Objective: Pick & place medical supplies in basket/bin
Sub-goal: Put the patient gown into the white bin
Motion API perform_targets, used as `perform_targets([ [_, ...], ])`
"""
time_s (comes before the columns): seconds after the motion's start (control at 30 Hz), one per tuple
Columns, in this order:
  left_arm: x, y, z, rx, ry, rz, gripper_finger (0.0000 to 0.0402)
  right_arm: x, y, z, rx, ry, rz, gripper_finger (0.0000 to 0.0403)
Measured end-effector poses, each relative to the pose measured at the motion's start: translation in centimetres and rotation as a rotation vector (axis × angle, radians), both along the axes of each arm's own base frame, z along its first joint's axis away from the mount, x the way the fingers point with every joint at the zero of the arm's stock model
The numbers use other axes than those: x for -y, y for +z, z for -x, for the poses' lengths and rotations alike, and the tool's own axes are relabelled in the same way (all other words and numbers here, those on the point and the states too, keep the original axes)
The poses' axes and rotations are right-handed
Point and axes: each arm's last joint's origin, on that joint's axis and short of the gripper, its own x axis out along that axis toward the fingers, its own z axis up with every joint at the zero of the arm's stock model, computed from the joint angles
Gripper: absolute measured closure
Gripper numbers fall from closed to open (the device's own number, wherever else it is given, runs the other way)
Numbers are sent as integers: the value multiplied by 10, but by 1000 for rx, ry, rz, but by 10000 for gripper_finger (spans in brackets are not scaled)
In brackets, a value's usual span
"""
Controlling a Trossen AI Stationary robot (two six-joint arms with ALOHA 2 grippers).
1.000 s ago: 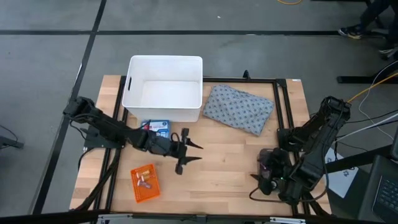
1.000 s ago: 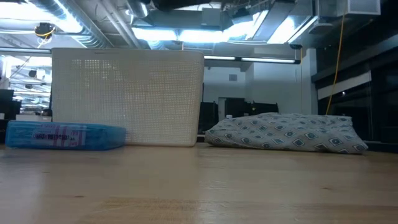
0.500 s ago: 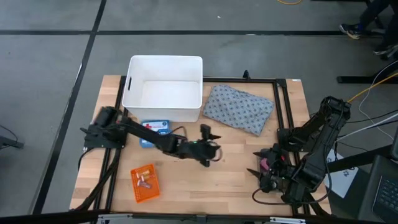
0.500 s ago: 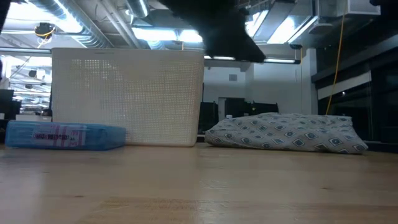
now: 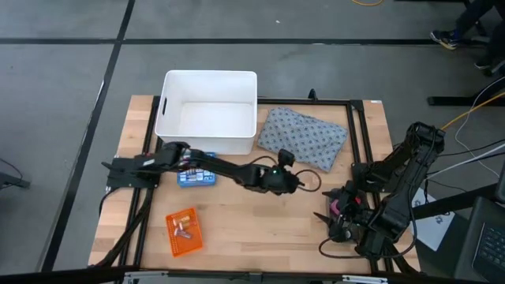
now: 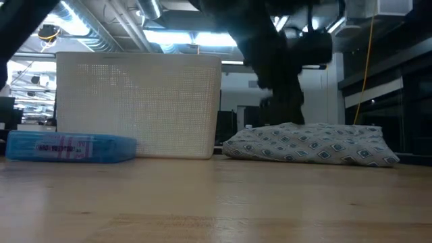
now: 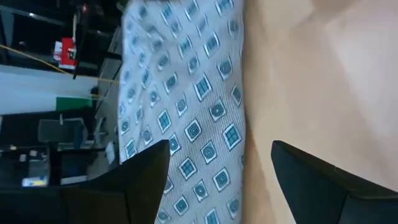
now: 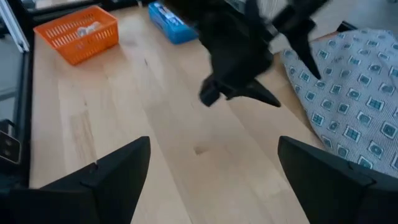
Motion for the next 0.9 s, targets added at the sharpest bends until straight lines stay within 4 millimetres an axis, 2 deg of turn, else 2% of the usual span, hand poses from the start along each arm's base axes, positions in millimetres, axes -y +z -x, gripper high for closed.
perform_targets([
  [0.2, -25, -14, -20, -62, 24, -81, 123, 0, -1, 0, -4, -1, -5, 50],
  [0.4, -47, -28, -19, -183, 38, -136, 121, 0, -1, 0, -3, -1, -4, 50],
  [0.8, -70, -29, -17, -223, 46, -143, 122, 0, -1, 0, -1, -1, -3, 50],
  [0.9, -76, -22, -16, -201, 56, -125, 122, 0, -1, 0, -1, -1, -3, 50],
])
